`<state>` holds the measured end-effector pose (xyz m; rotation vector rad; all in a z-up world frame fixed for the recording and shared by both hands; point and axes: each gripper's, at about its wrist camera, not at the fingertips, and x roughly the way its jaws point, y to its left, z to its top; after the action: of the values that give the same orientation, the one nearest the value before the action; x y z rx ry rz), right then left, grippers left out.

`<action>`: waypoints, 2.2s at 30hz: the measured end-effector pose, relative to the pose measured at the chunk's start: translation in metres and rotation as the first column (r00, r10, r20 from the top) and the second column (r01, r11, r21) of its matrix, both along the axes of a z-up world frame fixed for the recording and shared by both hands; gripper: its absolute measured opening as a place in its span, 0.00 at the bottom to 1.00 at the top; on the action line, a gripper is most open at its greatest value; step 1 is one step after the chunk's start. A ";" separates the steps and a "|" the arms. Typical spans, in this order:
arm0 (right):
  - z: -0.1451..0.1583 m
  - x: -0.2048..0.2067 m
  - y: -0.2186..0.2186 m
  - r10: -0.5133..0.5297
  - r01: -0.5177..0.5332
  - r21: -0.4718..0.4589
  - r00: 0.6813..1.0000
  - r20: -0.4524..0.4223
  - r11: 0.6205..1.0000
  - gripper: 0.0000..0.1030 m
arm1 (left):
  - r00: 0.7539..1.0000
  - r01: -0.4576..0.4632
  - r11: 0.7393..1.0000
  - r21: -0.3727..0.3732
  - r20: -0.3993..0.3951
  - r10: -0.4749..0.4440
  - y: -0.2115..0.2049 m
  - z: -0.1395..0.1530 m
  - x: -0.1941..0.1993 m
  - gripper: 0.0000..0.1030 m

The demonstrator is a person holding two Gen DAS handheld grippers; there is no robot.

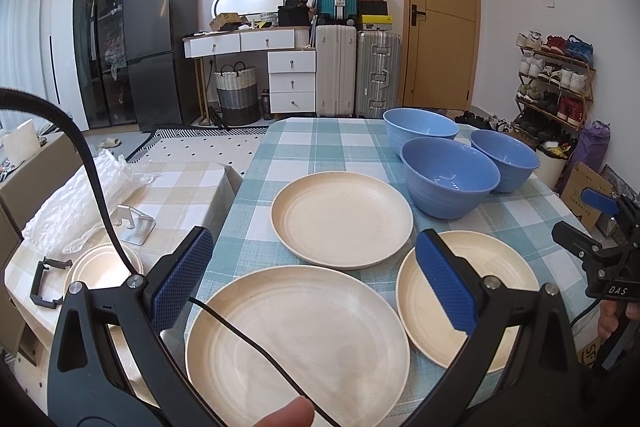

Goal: Organize plates and bowls
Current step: 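Move the left tool toward a cream plate rim while the right tool approaches another plate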

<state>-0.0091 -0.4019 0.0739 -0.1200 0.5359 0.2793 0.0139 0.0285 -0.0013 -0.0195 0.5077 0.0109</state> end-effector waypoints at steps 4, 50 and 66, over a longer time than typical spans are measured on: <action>0.001 0.010 0.010 0.034 -0.034 0.002 0.999 -0.025 0.999 1.00 | 1.000 -0.011 1.000 -0.004 -0.022 0.011 0.012 0.001 0.006 0.98; -0.047 0.130 0.132 0.301 -0.233 0.202 0.845 -0.441 0.951 1.00 | 0.965 -0.029 0.997 -0.070 -0.263 0.010 0.079 -0.027 0.128 0.91; -0.071 0.170 0.130 0.244 -0.147 0.214 0.796 -0.554 0.966 0.97 | 0.933 -0.001 0.994 -0.108 -0.359 -0.038 0.068 -0.047 0.176 0.90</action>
<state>0.1614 -0.2718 0.0031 0.0745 1.1103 0.5713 0.1901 0.0963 -0.0486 -0.1188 0.8766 -0.0319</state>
